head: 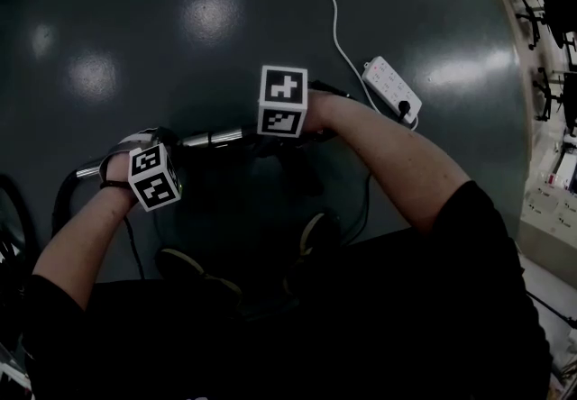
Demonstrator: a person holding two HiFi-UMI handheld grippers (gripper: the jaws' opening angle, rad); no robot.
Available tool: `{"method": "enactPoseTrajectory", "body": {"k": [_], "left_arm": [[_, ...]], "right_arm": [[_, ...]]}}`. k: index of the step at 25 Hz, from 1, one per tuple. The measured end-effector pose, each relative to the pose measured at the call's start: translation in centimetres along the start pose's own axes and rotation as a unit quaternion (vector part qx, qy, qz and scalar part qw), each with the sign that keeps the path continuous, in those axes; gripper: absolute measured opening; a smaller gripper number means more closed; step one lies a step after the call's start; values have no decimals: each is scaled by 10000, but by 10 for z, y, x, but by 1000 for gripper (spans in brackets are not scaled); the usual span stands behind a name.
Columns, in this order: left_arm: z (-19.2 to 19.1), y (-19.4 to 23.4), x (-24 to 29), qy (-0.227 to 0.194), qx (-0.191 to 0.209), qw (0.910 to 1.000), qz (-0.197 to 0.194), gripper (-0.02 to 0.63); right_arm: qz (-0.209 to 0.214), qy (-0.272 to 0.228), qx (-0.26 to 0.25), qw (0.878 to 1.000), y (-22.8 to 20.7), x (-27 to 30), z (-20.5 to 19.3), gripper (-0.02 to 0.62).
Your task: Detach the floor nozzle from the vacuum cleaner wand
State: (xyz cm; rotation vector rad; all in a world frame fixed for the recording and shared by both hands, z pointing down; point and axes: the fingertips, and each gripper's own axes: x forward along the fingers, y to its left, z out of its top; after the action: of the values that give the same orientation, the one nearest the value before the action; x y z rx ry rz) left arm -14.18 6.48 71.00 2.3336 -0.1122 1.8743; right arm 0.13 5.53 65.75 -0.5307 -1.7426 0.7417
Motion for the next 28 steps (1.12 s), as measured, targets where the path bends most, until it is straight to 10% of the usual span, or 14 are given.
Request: {"method": "enactPoseTrajectory", "body": {"k": [3,11,15,21,23,25,28], "left_arm": [[1,2,-2,-57,-46,10000,27,158],[4,7,-13,-376,-250,9989,-101,160],[3,6,-13,-385,-284,9986,-224,160],[9,9,-18,-575,-548,9962,-355,158],[11,12,-20,-642,-638,9953,-356,160],[10,13,-21,-664,-672,9949,-343,158],[8,14,-22,-620,-574,9963,-179,158]], "right_arm": [[63,-75,95,9999,2,-4,3,146],[-2539,-40,-1322,9581,-13,-15,16,132],[-3996,347,-2395,8842,-30,-21,14,130],[-5613,624,-3805,7323,-40,-59,34,132],[-5813,417,-3939,7107,-37,-67,44,135],[-5661,535,-3896,7245,-42,-63,38,133],[-4572,375,-3192,8293,-41,-47,27,126]]}}
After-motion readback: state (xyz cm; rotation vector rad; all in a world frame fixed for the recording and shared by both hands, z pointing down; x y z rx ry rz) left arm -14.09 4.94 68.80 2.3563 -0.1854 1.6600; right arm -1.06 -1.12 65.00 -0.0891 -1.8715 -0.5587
